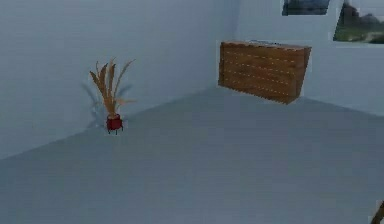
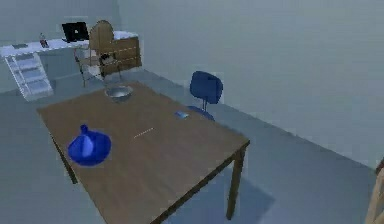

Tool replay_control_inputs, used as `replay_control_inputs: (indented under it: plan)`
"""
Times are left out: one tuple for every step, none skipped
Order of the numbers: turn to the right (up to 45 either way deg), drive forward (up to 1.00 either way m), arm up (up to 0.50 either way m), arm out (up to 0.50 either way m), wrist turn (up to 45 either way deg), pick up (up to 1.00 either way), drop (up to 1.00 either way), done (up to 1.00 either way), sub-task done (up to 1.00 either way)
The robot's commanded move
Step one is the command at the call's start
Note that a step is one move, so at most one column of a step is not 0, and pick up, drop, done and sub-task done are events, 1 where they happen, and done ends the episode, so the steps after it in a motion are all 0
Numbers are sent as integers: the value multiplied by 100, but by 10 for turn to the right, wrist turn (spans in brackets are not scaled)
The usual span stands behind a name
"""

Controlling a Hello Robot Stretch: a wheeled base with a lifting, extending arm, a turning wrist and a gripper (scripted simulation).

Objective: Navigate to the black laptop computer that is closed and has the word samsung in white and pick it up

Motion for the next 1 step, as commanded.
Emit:
replay_control_inputs:
  plan:
    - [0, 30, 0, 0, 0, 0, 0, 0, 0]
